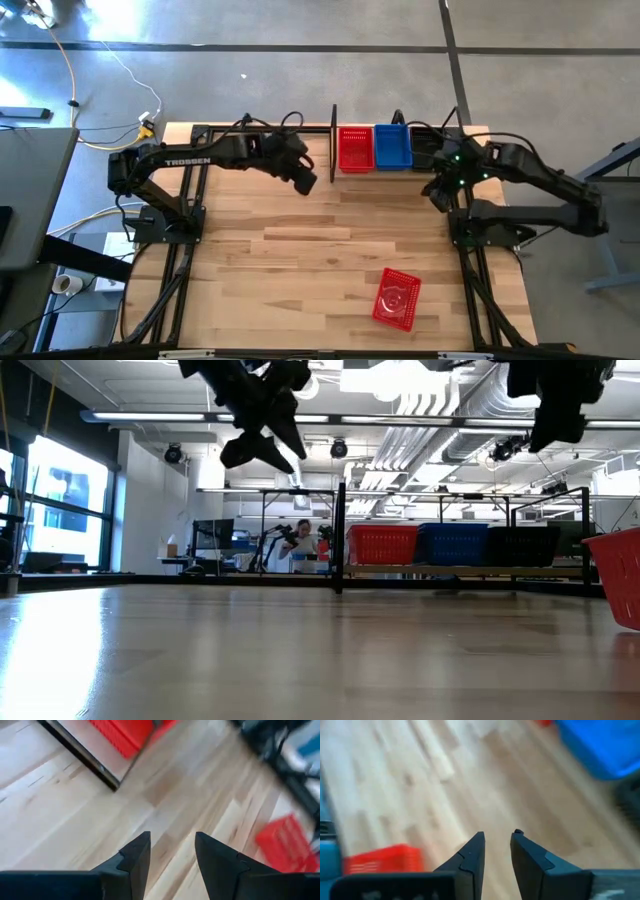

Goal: Stack baskets on shelf by color
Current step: Stack the red bin on top of the red bins on the shelf

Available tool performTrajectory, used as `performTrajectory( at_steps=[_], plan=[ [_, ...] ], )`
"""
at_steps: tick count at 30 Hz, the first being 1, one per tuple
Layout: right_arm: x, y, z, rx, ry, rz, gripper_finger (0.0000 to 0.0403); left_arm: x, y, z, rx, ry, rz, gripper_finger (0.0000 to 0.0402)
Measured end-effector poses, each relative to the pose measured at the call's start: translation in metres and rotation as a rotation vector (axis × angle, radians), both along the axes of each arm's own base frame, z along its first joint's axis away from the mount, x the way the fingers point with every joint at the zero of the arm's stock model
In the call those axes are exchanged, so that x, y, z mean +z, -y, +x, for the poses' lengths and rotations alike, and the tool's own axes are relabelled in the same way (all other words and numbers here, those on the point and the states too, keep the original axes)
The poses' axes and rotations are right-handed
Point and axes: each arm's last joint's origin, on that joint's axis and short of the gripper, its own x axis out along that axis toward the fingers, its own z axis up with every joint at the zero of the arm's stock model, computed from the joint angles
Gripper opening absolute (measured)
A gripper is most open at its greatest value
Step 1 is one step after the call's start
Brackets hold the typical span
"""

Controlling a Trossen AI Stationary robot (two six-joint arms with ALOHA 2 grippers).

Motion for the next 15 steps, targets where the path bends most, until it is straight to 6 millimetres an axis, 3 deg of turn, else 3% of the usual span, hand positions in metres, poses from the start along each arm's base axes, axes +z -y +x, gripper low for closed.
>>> performTrajectory(
  at_steps=[9,15],
  plan=[
    [0.007,-0.037,0.027,-0.018,0.101,0.242,0.0080,-0.010,0.027,-0.005,-0.117,-0.190,0.047,0.0145],
    [0.003,-0.070,0.051,-0.013,0.080,0.336,0.0080,-0.012,0.030,-0.007,-0.131,-0.228,0.035,0.0145]
  ],
)
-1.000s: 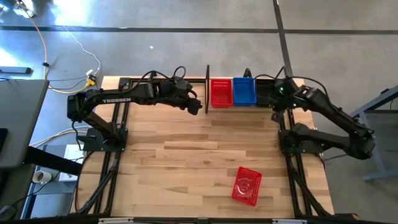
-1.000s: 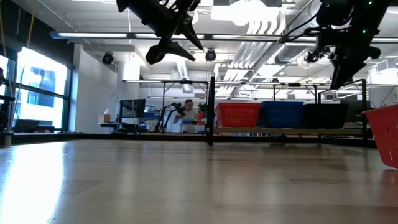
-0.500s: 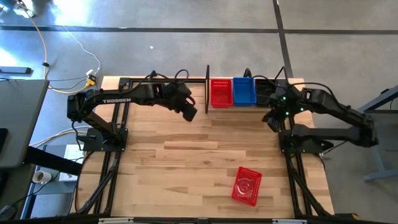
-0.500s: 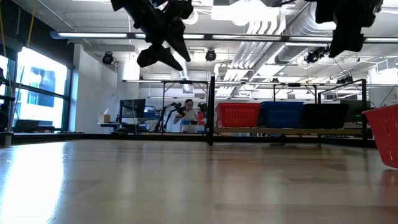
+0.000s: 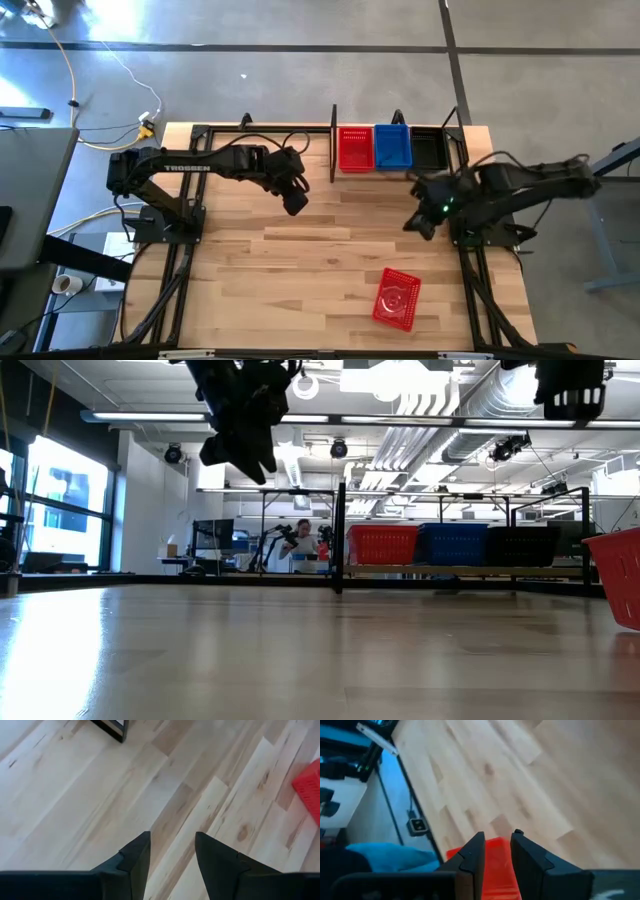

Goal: Stack baskets on shelf by color
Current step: Stack the red bin on top of the red bins on the shelf

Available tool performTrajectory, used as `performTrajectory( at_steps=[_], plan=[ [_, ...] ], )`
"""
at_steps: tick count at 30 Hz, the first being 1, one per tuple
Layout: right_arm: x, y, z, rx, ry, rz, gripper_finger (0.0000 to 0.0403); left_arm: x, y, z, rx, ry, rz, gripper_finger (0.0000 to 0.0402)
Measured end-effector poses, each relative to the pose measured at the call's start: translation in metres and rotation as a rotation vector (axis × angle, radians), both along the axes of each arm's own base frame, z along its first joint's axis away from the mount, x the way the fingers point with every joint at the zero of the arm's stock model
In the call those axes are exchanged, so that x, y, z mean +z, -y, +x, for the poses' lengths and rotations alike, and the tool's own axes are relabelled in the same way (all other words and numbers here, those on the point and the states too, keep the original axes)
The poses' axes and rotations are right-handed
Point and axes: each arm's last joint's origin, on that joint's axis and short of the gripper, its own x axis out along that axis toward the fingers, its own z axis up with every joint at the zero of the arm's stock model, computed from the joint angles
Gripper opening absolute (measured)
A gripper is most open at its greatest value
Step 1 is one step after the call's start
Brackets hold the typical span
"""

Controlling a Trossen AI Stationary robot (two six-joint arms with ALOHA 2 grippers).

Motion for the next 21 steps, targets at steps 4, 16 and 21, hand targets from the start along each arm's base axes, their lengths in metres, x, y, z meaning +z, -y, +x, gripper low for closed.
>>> performTrajectory(
  at_steps=[4,16,21],
  plan=[
    [-0.008,-0.026,0.015,0.035,-0.038,0.038,0.0080,0.000,0.000,0.000,0.001,-0.002,-0.001,0.0145],
    [-0.046,-0.102,0.040,0.097,-0.207,0.116,0.0080,-0.001,0.001,-0.001,-0.016,-0.016,-0.004,0.0145],
    [-0.051,-0.124,0.048,0.089,-0.165,0.188,0.0080,-0.001,0.001,-0.001,-0.018,-0.016,-0.004,0.0145]
  ],
)
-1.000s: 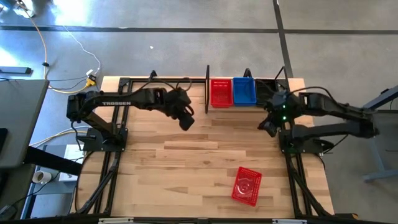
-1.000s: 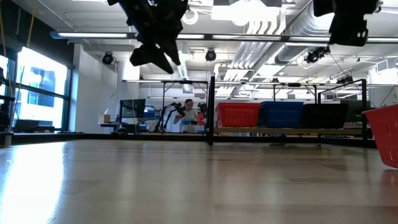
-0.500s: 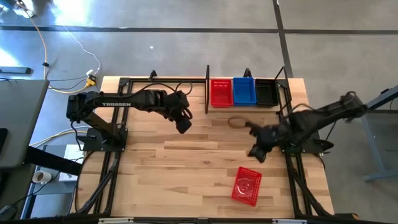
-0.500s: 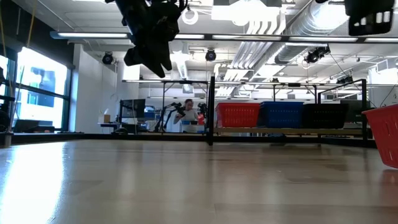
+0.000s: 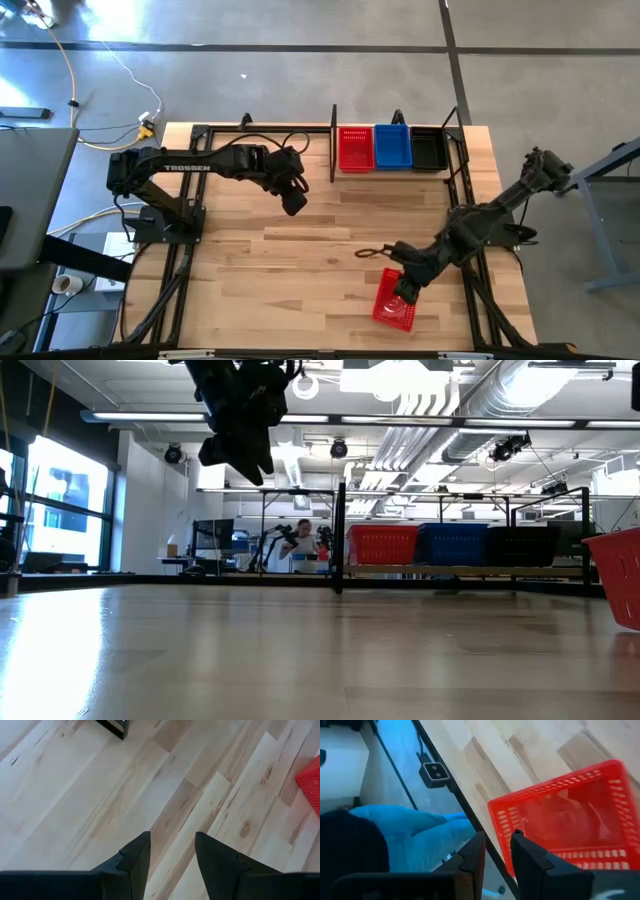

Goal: Stack baskets on shelf by color
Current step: Stack the red bin on top of the red bins on the shelf

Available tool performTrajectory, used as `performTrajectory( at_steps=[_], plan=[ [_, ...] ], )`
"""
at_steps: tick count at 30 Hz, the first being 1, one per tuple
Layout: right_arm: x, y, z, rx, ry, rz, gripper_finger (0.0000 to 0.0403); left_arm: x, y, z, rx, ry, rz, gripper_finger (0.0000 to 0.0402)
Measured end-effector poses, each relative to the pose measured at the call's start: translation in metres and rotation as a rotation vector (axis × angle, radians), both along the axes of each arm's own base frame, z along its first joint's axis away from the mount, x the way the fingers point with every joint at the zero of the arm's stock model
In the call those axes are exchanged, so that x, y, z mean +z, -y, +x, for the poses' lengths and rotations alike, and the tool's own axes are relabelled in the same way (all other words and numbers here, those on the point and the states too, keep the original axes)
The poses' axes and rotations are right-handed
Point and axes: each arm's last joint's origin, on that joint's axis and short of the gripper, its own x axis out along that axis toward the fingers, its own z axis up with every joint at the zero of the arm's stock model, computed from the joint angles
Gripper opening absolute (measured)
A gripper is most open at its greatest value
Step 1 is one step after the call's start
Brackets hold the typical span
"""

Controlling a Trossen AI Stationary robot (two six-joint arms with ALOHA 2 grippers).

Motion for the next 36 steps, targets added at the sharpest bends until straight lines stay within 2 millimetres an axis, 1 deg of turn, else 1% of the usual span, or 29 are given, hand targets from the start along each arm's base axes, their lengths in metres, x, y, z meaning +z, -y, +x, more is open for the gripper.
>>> performTrajectory(
  at_steps=[4,8,12,16,19,25,28,31,36],
  plan=[
    [0.002,-0.013,0.007,-0.005,-0.008,-0.003,0.0070,0.000,0.000,0.000,-0.010,-0.001,0.005,0.0145],
    [0.019,-0.028,0.020,0.048,0.023,-0.043,0.0045,0.000,0.000,0.000,-0.015,-0.002,0.008,0.0145],
    [0.021,-0.035,0.026,0.094,-0.080,-0.154,0.0024,0.000,0.000,0.000,-0.015,-0.002,0.008,0.0145],
    [0.017,-0.041,0.032,0.104,-0.162,-0.215,0.0023,0.000,0.000,0.000,-0.015,-0.002,0.008,0.0145],
    [0.014,-0.048,0.038,0.132,-0.159,-0.219,0.0040,0.000,0.000,0.000,-0.019,-0.003,0.010,0.0145],
    [0.003,-0.060,0.047,0.128,-0.198,-0.221,0.0110,0.000,0.000,0.000,-0.031,-0.004,0.017,0.0145],
    [-0.006,-0.065,0.050,0.130,-0.233,-0.207,0.0137,0.000,0.000,0.000,-0.031,-0.004,0.017,0.0145],
    [-0.017,-0.072,0.051,0.149,-0.260,-0.210,0.0149,0.000,0.000,0.000,-0.031,-0.004,0.017,0.0145],
    [-0.034,-0.086,0.053,0.175,-0.299,-0.196,0.0150,0.000,-0.001,-0.001,-0.028,-0.007,0.016,0.0145]
  ],
)
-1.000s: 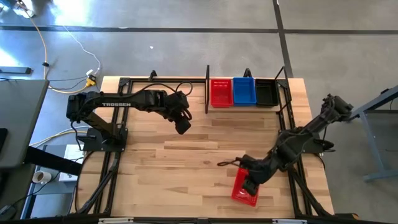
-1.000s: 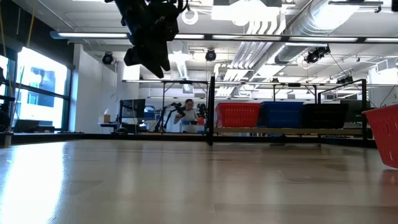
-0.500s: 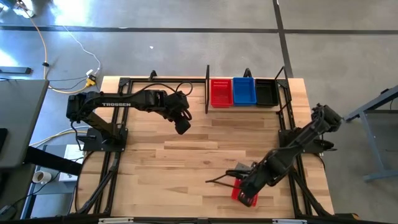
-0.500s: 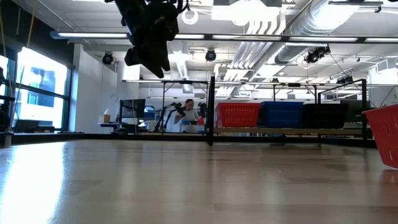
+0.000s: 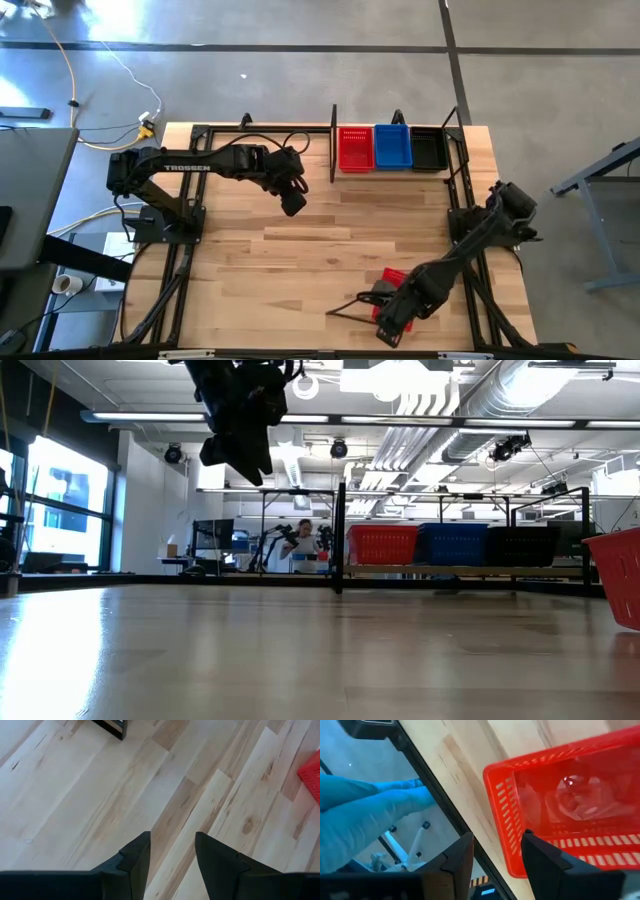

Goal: Stack baskets on shelf by color
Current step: Stack the red bin on top of the red bins on the shelf

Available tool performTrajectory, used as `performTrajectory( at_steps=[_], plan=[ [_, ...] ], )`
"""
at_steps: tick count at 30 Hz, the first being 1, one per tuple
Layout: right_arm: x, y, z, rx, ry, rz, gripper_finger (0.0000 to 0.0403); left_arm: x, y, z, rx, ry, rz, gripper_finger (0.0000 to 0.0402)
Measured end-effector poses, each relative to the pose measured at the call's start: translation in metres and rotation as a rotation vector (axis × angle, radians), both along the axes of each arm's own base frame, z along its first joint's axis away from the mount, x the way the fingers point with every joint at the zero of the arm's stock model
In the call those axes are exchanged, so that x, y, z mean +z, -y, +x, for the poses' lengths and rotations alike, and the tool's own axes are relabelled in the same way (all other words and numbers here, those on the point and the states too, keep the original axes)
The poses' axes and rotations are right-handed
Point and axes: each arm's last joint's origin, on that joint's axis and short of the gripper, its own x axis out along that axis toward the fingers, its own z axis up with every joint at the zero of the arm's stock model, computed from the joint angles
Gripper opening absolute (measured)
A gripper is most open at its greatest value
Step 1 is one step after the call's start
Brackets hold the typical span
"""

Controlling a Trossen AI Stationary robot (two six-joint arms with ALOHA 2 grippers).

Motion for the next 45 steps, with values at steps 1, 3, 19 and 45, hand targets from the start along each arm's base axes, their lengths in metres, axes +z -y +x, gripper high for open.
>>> performTrajectory(
  at_steps=[1,3,19,45],
  plan=[
    [-0.003,-0.003,0.000,-0.004,-0.005,0.000,0.0148,0.000,0.000,0.000,0.002,-0.002,-0.001,0.0145],
    [-0.008,-0.008,0.000,-0.011,-0.012,0.004,0.0145,0.000,-0.002,-0.001,0.007,-0.007,-0.003,0.0145],
    [-0.044,-0.027,-0.002,-0.019,-0.048,-0.087,0.0138,-0.001,-0.004,-0.003,0.014,-0.017,-0.005,0.0145],
    [-0.024,-0.020,-0.004,-0.026,0.055,-0.129,0.0002,-0.001,-0.009,-0.004,-0.010,-0.019,0.004,0.0145]
  ],
)
